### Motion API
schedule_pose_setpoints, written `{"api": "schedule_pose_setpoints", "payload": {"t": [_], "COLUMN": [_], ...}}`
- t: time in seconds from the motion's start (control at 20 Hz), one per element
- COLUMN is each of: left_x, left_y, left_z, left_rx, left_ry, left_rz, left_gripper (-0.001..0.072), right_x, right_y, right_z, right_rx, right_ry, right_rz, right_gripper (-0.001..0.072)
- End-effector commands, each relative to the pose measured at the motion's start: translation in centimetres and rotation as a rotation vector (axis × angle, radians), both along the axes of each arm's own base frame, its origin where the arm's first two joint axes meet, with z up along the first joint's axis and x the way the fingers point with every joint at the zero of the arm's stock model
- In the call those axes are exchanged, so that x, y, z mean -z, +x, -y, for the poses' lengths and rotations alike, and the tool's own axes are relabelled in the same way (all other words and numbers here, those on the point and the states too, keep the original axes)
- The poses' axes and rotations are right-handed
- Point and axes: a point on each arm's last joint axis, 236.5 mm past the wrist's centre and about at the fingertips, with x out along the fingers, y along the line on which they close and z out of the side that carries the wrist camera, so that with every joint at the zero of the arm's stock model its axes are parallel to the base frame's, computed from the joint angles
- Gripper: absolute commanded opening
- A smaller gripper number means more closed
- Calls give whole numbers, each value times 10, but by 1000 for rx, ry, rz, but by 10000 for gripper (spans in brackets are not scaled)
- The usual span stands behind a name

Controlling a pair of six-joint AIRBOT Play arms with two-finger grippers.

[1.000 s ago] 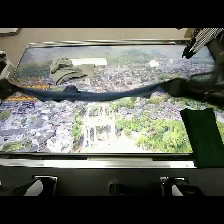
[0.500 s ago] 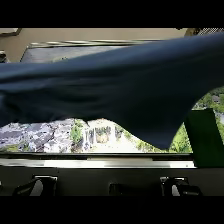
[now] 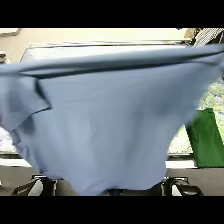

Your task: Fold the clothes and pants, and hang the long-sleeved shirts on hangers.

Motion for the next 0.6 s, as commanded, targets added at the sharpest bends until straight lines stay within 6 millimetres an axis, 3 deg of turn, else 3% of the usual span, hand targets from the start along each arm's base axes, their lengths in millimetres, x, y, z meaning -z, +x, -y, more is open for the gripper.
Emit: {"api": "schedule_pose_setpoints", "payload": {"t": [0.0, 0.15, 0.25, 0.4, 0.55], "left_x": [114, 215, 278, 346, 364], "left_y": [79, 154, 195, 234, 253], "left_z": [-5, 9, 25, 46, 54], "left_rx": [127, 215, 242, 281, 305], "left_ry": [-64, -76, -80, -84, -79], "left_rz": [-235, -363, -405, -468, -485], "left_gripper": [13, 13, 13, 13, 13], "right_x": [129, 237, 288, 331, 350], "right_y": [70, 128, 163, 207, 225], "right_z": [14, 25, 34, 46, 47], "right_rx": [7, 22, 45, 103, 130], "right_ry": [9, 13, 10, 26, 66], "right_rz": [-371, -520, -538, -494, -479], "right_gripper": [26, 26, 26, 26, 26]}}
